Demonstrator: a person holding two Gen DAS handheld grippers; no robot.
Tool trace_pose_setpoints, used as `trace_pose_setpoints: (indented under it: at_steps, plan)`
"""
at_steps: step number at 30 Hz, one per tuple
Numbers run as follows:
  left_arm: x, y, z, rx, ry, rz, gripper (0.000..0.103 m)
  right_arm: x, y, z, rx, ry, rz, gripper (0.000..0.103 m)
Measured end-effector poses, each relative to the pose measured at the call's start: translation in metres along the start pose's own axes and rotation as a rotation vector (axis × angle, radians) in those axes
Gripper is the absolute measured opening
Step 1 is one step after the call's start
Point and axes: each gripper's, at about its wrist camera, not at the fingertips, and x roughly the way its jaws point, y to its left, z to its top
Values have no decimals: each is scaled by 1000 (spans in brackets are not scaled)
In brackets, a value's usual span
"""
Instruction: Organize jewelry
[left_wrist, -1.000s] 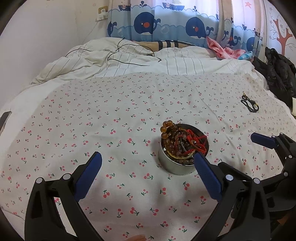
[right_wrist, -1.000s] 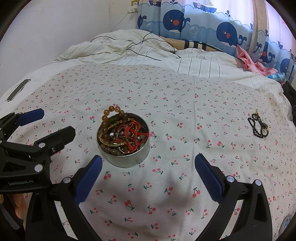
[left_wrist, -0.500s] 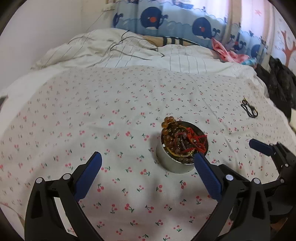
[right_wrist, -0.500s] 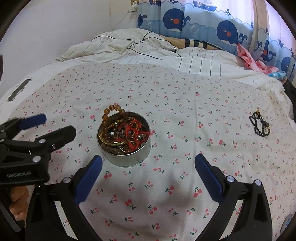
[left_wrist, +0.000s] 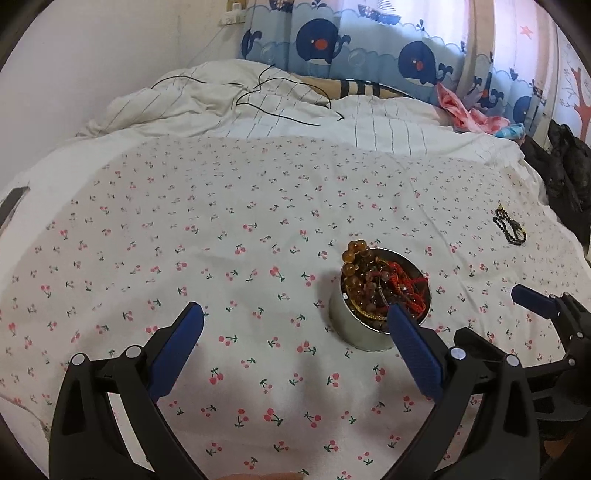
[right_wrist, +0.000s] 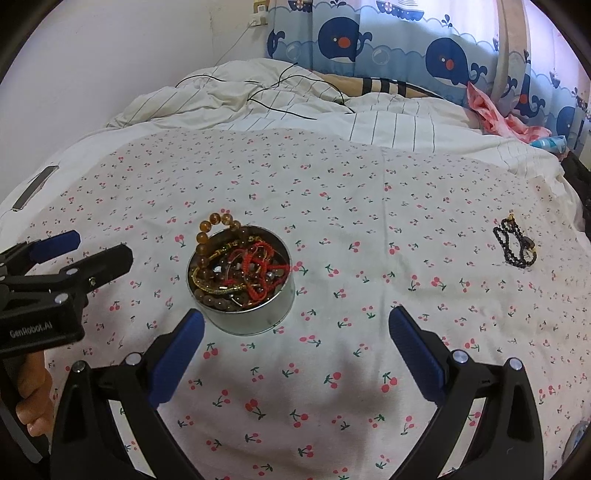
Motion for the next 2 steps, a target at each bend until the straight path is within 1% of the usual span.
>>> trace_pose_setpoints:
  at_steps: [2]
  plan:
    - [-1,-2,-1,11,-9,10,96,0,0,0,1,-2,1,96]
